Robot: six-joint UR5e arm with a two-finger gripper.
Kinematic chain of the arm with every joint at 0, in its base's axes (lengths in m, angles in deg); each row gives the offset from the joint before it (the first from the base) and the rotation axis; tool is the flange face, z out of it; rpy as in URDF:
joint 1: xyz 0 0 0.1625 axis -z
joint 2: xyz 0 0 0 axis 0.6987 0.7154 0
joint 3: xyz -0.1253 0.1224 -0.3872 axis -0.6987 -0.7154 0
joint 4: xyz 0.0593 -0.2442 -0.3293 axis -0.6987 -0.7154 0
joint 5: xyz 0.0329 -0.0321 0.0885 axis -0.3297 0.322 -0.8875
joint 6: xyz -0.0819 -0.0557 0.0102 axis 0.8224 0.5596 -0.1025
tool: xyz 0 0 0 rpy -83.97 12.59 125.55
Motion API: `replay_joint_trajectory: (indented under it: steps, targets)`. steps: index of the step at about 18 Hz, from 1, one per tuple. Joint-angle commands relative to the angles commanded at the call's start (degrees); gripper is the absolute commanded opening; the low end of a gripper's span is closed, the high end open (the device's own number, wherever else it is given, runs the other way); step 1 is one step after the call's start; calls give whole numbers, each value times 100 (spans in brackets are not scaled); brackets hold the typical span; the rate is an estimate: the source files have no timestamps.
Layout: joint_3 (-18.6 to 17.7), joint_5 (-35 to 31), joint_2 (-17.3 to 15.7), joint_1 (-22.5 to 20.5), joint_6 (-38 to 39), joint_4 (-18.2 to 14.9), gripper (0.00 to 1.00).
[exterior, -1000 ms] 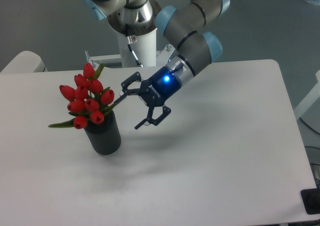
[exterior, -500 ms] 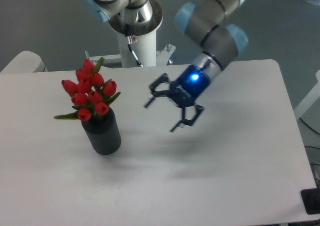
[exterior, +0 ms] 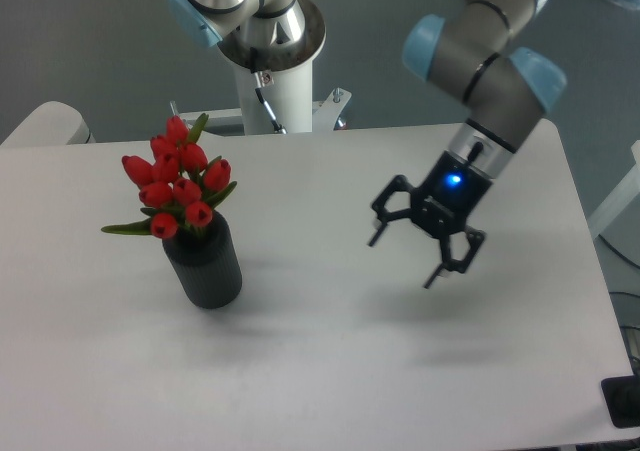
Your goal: Insert the flowers into the vase
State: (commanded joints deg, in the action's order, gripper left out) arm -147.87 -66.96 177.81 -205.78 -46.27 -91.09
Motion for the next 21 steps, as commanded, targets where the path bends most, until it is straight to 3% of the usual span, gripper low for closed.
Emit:
replay_joint_trajectory:
  steps: [5,7,10,14,21]
  targets:
    - [915,-1600,369,386,-97,-746,100]
    - [1074,-2136,466,545,-105,-826,100]
    - [1215,-2648,676,729,-219,-739,100]
    - [1531,-3351,984,844,-921,-818,100]
    - [1611,-3650,1248,1055,-1002,-765,100]
